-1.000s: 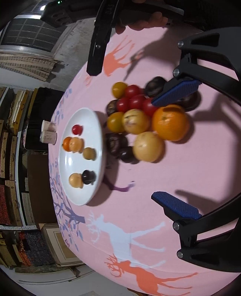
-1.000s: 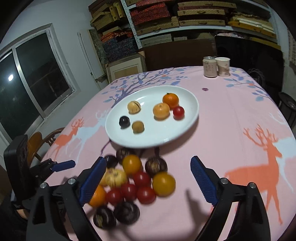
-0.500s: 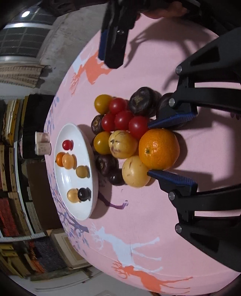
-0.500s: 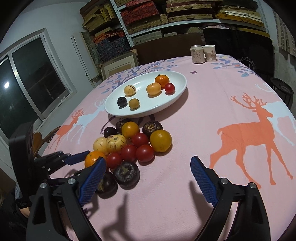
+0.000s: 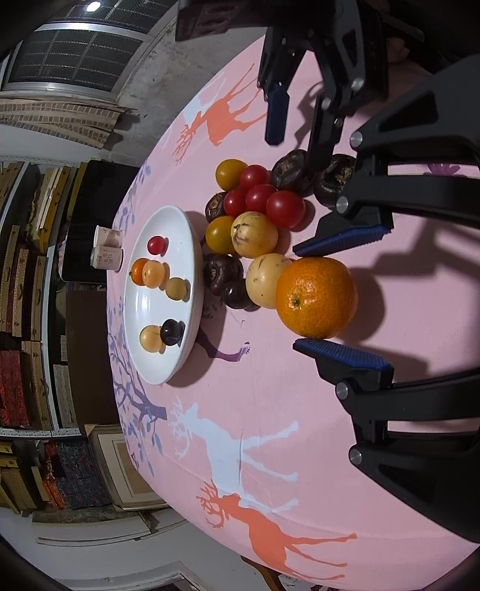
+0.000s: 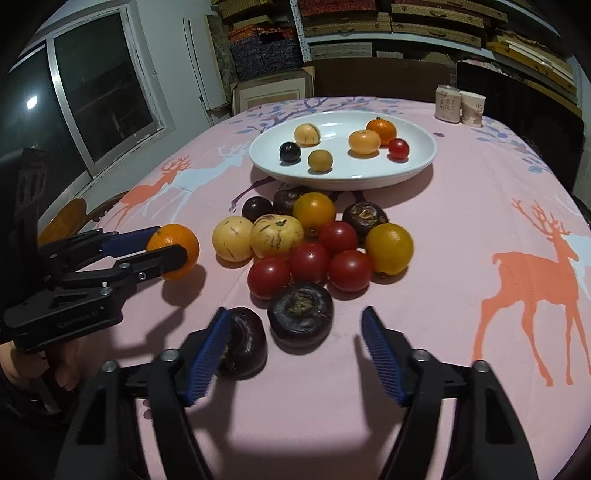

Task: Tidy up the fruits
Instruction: 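Grasp a tangerine with the left tool while the right tool grasps a dark purple fruit, then carry the tangerine and purple fruit onto the white plate and open both tools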

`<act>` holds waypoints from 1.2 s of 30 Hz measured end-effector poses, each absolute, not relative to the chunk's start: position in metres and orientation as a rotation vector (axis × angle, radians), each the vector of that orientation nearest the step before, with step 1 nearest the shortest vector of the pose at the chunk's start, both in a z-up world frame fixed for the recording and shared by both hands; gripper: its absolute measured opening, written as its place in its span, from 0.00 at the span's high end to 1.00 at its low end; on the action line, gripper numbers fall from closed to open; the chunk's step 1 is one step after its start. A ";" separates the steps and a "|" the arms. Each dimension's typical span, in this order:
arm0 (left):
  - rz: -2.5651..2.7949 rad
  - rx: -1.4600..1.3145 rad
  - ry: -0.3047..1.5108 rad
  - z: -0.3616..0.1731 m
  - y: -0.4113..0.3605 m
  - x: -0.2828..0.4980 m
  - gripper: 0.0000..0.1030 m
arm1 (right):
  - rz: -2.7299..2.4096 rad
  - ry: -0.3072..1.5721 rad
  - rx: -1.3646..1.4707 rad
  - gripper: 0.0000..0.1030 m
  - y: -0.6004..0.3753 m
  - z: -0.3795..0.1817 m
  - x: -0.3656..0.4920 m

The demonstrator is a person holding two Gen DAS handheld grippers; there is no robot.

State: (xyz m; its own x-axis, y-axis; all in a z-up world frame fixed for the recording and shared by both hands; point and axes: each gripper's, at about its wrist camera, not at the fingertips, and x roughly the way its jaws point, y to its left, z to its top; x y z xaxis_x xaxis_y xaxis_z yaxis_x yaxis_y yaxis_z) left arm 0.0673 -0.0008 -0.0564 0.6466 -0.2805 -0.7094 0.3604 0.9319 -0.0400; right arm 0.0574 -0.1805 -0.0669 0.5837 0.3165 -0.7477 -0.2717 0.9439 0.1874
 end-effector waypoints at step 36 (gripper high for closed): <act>-0.362 0.095 0.788 -0.057 0.002 0.068 0.56 | 0.250 0.829 0.130 0.61 -0.201 -0.055 0.054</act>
